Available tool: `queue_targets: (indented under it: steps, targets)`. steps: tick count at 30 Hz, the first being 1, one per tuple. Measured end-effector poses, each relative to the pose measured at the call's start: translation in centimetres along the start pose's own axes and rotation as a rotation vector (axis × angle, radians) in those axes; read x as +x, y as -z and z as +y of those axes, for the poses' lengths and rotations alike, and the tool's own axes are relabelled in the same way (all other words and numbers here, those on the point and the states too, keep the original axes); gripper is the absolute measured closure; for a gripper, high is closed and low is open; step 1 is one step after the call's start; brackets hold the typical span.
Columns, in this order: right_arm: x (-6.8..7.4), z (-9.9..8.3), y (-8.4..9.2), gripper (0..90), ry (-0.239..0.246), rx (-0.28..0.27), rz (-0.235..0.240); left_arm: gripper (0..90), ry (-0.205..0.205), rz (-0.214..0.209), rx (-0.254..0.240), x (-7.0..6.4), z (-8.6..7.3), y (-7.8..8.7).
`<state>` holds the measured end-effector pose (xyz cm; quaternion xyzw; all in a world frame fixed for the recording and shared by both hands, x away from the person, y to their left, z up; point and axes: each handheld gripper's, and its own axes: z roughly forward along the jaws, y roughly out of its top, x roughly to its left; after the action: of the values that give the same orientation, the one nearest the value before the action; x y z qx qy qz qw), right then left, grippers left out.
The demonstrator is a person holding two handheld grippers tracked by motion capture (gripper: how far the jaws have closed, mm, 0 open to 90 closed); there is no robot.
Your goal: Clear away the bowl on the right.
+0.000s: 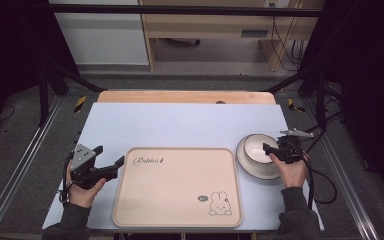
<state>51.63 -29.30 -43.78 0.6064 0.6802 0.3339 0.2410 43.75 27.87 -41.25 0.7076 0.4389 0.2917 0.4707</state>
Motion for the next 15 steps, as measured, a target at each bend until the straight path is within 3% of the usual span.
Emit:
queue_targets:
  steps: [3,6,15]
  targets:
    - [-0.12,-0.02,-0.18,47.9,-0.001,0.014,0.006,14.3,-0.001,0.001,0.002,0.05,-0.01,-0.02]
    - [-0.2,0.02,-0.27,53.3,-0.031,0.038,0.023,14.3,0.0,0.002,0.004,0.07,-0.02,-0.05]
    - [-0.45,0.07,-0.45,67.8,-0.056,0.087,-0.001,14.4,0.0,0.002,0.007,0.1,-0.06,-0.12]
